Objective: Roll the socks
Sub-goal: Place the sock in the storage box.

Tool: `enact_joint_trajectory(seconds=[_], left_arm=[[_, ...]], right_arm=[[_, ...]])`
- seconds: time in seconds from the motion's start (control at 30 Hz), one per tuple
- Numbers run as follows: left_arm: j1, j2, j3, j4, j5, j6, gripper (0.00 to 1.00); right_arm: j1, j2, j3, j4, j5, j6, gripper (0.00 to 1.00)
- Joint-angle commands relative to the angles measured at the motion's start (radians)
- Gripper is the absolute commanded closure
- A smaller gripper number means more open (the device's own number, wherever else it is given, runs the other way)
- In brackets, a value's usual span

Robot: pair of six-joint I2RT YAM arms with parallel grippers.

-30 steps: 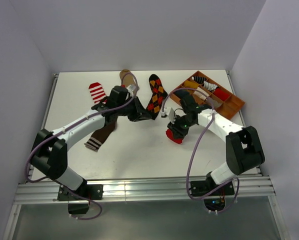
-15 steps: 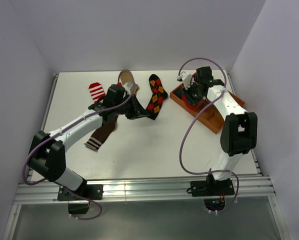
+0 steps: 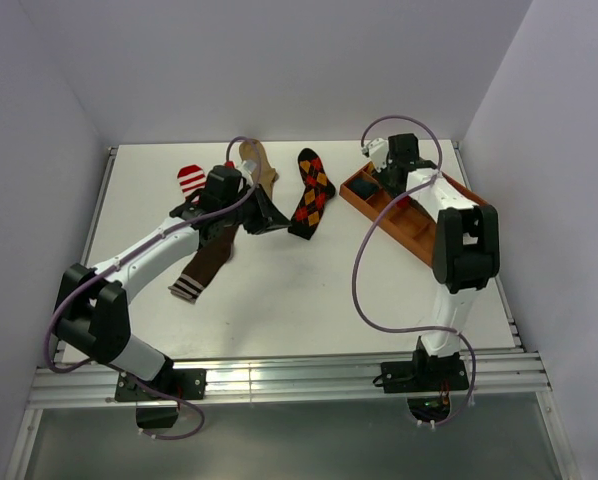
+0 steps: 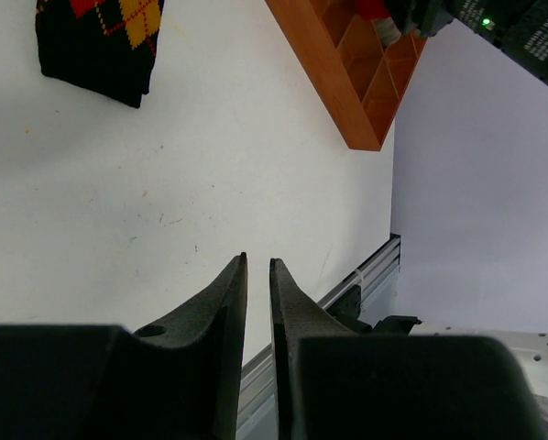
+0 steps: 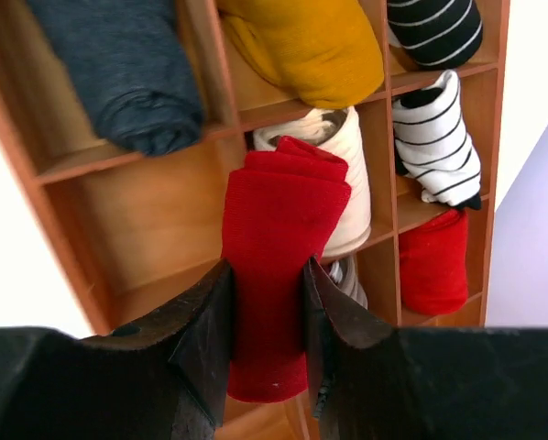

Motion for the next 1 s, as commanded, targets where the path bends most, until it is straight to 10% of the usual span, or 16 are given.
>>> enact_joint_trajectory(seconds=[0.0, 0.97], left_arm=[[0.006, -0.047, 0.009, 0.019, -0.004, 0.017, 0.79], [0.02, -0.007, 0.002, 0.003, 0.036, 0.027, 0.79]], right_arm=[[0.016, 0.031, 0.033, 0.071, 0.059, -0.011, 1.0], [0.044, 0.229, 0.163, -0.292, -0.163, 0.126, 1.0]])
